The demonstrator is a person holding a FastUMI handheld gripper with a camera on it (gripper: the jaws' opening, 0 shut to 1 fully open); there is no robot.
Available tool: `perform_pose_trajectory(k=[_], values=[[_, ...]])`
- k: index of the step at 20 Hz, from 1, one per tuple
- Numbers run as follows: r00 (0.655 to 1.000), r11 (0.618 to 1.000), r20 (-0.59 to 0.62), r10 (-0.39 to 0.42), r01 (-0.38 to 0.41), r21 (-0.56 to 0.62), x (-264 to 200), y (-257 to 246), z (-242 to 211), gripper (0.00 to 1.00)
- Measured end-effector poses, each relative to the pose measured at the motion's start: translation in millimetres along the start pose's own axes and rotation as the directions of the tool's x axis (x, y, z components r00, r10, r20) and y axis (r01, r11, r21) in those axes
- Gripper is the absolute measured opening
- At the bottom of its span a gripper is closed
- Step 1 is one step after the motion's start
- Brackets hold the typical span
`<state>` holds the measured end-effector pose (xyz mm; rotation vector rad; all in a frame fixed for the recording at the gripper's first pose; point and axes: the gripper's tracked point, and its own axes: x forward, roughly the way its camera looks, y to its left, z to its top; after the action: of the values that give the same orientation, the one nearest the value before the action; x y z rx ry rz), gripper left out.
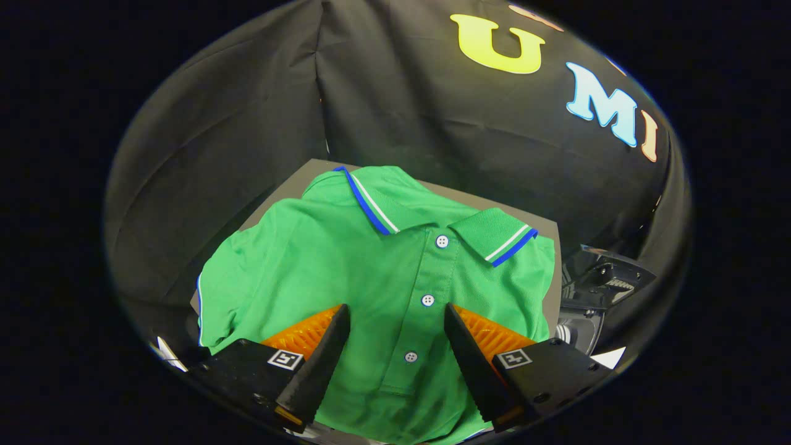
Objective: Put the clothes into the washing machine and then close the washing machine lid.
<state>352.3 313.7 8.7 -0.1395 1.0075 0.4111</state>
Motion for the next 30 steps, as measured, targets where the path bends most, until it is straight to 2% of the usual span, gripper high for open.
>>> perform_pose_trajectory(k=[4, 9, 12, 14, 16, 21, 30], values=[[1.0, 1.0, 0.023, 0.012, -0.011, -0.027, -2, 1, 1, 0.98], [0.998, 0.997, 0.047, 0.052, -0.05, -0.053, -6, -3, 0, 0.9], [0.996, 0.996, 0.048, 0.081, -0.08, -0.029, -4, 5, -3, 0.26], [0.993, 0.993, 0.061, 0.104, -0.1, -0.067, -7, 5, 3, 0.26], [0.991, 0.993, 0.066, 0.115, -0.113, -0.023, -6, 6, -4, 0.02], [0.988, 0.989, 0.06, 0.141, -0.143, 0.04, -7, 7, -2, 0.02], [0.974, 0.987, 0.174, 0.143, -0.153, 0.046, -34, 6, 13, 0.01]])
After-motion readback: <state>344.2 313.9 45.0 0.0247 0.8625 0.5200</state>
